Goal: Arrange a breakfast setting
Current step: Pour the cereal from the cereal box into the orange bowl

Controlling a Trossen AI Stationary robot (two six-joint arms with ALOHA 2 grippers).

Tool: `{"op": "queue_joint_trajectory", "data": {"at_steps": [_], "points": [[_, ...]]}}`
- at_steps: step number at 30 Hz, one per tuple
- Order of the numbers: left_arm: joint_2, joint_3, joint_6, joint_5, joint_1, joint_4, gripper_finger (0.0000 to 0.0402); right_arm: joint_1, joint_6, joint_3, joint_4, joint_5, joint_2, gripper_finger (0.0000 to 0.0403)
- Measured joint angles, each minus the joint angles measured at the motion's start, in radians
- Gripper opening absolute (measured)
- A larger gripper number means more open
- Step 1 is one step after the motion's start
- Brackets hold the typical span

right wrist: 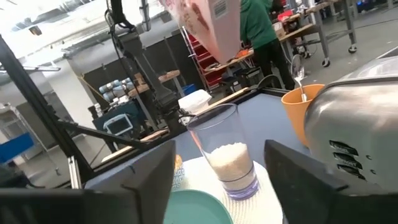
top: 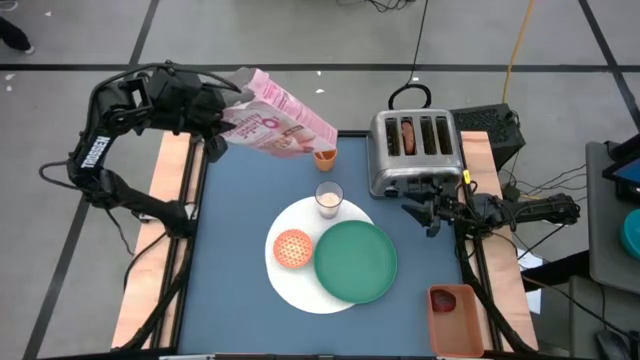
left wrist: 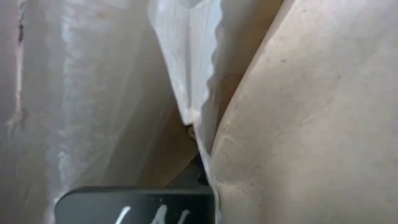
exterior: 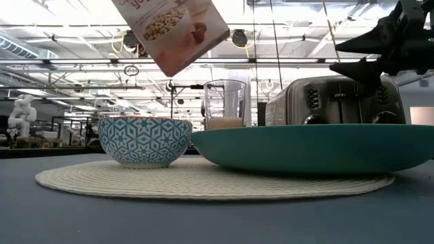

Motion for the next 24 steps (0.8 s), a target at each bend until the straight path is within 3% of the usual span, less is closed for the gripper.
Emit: {"op": "queue_joint_trajectory", "data": {"at_steps": [8, 24], "points": [[0.000, 0.000, -0.035, -0.001, -0.041, 0.001, 0.0004, 0.000, -0.002, 0.000, 0.001, 0.006, 0.000, 0.0297], [0.014, 0.000, -0.158, 0.000, -0.153, 0.096, 0.0004, -0.001, -0.193, 0.000, 0.224, 0.009, 0.020, 0.0295]]}}
